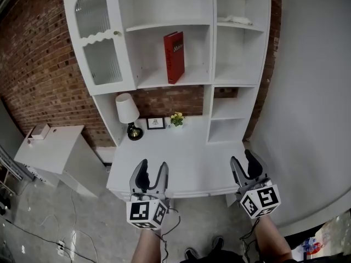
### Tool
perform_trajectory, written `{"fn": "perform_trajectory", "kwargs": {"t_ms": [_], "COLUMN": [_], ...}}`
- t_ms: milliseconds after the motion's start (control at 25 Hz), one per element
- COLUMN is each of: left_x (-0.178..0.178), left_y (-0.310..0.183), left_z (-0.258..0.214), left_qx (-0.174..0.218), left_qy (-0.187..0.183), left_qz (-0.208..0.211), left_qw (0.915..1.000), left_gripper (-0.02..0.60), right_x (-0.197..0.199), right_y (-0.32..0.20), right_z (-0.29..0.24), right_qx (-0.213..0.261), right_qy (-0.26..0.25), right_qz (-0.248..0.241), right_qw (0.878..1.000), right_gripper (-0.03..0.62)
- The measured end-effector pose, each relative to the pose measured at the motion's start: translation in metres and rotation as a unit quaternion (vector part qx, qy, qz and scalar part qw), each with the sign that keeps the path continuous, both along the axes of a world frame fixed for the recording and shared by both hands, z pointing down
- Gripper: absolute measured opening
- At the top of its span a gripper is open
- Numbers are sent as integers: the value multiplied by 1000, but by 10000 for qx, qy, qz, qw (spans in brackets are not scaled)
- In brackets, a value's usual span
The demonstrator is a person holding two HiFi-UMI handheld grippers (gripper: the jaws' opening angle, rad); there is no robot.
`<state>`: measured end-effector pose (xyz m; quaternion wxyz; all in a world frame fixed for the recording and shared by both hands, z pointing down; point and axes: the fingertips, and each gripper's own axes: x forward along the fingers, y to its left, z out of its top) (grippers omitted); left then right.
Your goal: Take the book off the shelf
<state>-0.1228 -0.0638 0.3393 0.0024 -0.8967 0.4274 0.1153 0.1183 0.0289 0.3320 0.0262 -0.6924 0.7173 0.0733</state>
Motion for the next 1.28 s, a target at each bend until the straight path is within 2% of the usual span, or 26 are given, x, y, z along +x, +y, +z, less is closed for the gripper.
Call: {"fn": "perform_trajectory", "kwargs": {"t_ms": [120, 280, 520, 1040, 1160, 1280], "left_x": [8, 12, 13, 86, 105, 126], "left_y": [-16, -40, -87, -181, -198, -218], "left_z": [5, 4, -2, -22, -26, -36], "left_qx": [122, 19, 12, 13, -5, -43], "left_qy": [-322, -198, -298, -347, -396, -293], "left_qz": [-131, -135, -552, -920, -859, -700], "left_qw": [9993, 9997, 9980, 9952, 9955, 9971], "left_gripper": [252, 252, 252, 252, 252, 252], "right_x": [5, 15, 26, 91, 104, 121], "right_y": [-18, -52, -118, -242, -257, -268], "right_z": [7, 11, 8, 6, 3, 1], "right_qx": [-46, -19, 164, 240, 261, 321], "right_qy": [-29, -178, -487, -630, -667, -709], "right_qz": [-32, -159, -702, -1351, -1449, -1445], "right_qw": [10000, 9997, 9962, 9885, 9869, 9864], "right_gripper": [195, 193, 190, 189, 189, 187]}}
